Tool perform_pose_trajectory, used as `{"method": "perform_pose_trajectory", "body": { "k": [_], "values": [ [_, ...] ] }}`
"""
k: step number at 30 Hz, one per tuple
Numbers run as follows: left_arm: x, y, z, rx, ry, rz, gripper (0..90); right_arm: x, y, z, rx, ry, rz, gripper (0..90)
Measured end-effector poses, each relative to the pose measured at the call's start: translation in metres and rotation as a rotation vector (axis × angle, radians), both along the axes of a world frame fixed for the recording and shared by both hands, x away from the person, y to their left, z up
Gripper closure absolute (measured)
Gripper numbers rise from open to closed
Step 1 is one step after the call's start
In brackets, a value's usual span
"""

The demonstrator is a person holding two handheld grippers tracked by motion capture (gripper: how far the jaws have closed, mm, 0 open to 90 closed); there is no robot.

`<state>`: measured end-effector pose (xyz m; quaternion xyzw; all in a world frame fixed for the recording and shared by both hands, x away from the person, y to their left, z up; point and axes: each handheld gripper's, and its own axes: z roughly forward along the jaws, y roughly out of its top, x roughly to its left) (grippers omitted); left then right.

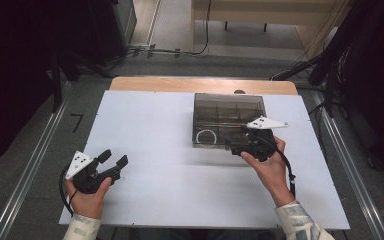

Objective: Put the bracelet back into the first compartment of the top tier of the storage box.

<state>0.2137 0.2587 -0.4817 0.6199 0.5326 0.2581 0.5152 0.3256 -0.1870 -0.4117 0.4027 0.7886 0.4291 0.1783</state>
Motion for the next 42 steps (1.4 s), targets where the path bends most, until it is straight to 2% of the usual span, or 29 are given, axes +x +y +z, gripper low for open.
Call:
{"method": "perform_pose_trajectory", "body": {
  "k": [8, 20, 25, 42],
  "values": [
    [0.0, 0.0, 0.0, 0.002, 0.004, 0.004, 30.8, -0.005, -0.014, -0.002, 0.0, -0.005, -0.023, 22.1],
    [0.0, -0.001, 0.0, 0.005, 0.003, 0.005, 29.7, -0.017, -0.049, -0.007, 0.004, -0.005, -0.073, 20.6],
    [0.001, -0.001, 0.0, 0.007, 0.005, 0.002, 29.6, -0.021, -0.058, -0.009, 0.0, 0.0, -0.087, 20.5],
    [0.001, -0.002, 0.0, 0.002, 0.0, 0.0, 29.5, -0.041, -0.097, -0.011, 0.028, -0.015, -0.145, 19.2]
  ]
}}
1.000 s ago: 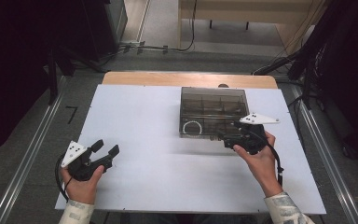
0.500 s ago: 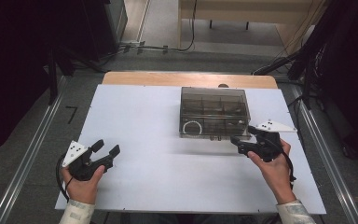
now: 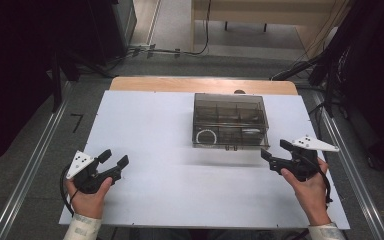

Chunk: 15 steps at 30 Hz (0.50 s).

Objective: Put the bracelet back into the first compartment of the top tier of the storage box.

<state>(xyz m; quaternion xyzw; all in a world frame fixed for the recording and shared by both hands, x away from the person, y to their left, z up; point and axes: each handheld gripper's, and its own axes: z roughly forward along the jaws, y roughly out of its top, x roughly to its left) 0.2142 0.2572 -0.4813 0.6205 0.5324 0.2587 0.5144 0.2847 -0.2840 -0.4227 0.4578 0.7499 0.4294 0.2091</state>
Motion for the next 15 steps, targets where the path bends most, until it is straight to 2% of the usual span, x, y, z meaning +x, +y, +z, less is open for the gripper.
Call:
{"method": "perform_pose_trajectory", "body": {
  "k": [6, 15],
  "values": [
    [0.0, 0.0, 0.0, 0.001, 0.0, -0.002, 29.5, -0.008, -0.018, -0.005, 0.003, -0.002, -0.036, 19.1],
    [0.0, 0.0, 0.0, 0.001, 0.003, -0.003, 29.5, -0.016, -0.049, -0.021, -0.016, 0.039, -0.12, 18.8]
  ]
}}
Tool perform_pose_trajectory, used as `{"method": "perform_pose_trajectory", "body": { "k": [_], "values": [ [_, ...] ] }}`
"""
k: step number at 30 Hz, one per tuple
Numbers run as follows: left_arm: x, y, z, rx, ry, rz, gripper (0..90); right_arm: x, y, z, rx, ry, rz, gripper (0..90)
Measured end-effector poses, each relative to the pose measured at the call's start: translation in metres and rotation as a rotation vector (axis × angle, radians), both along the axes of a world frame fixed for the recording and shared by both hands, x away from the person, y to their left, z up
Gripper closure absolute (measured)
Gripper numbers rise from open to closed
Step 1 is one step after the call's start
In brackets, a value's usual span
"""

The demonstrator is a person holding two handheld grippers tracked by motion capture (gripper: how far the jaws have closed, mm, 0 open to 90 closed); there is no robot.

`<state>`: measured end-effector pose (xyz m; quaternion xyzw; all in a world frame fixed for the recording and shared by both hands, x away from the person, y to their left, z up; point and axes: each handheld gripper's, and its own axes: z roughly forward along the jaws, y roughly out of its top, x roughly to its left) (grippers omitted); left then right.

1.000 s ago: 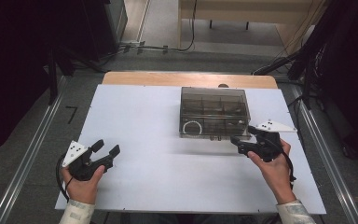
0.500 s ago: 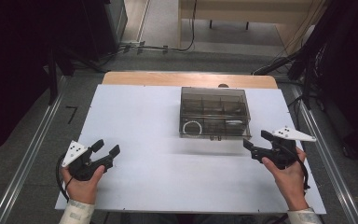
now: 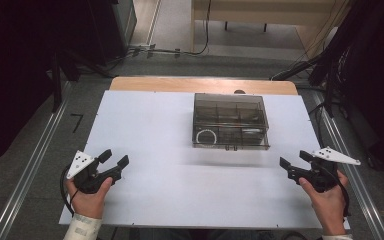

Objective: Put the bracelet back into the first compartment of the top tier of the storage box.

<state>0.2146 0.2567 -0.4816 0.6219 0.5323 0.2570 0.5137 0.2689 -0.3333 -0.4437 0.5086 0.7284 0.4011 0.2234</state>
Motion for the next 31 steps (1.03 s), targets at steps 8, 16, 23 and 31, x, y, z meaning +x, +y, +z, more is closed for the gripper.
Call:
{"method": "perform_pose_trajectory", "body": {
  "k": [8, 16, 23, 31],
  "values": [
    [0.0, 0.0, 0.0, 0.003, 0.001, 0.0, 29.5, -0.005, -0.017, -0.007, -0.015, 0.014, -0.048, 18.7],
    [-0.001, 0.0, 0.0, 0.003, 0.0, 0.0, 29.5, -0.012, -0.034, -0.013, -0.009, 0.028, -0.09, 18.7],
    [0.0, -0.001, 0.0, 0.005, -0.001, 0.002, 29.5, -0.014, -0.044, -0.017, -0.009, 0.04, -0.117, 18.7],
    [0.0, -0.001, 0.001, 0.004, -0.003, 0.003, 29.5, -0.017, -0.052, -0.019, -0.006, 0.042, -0.141, 18.7]
  ]
}}
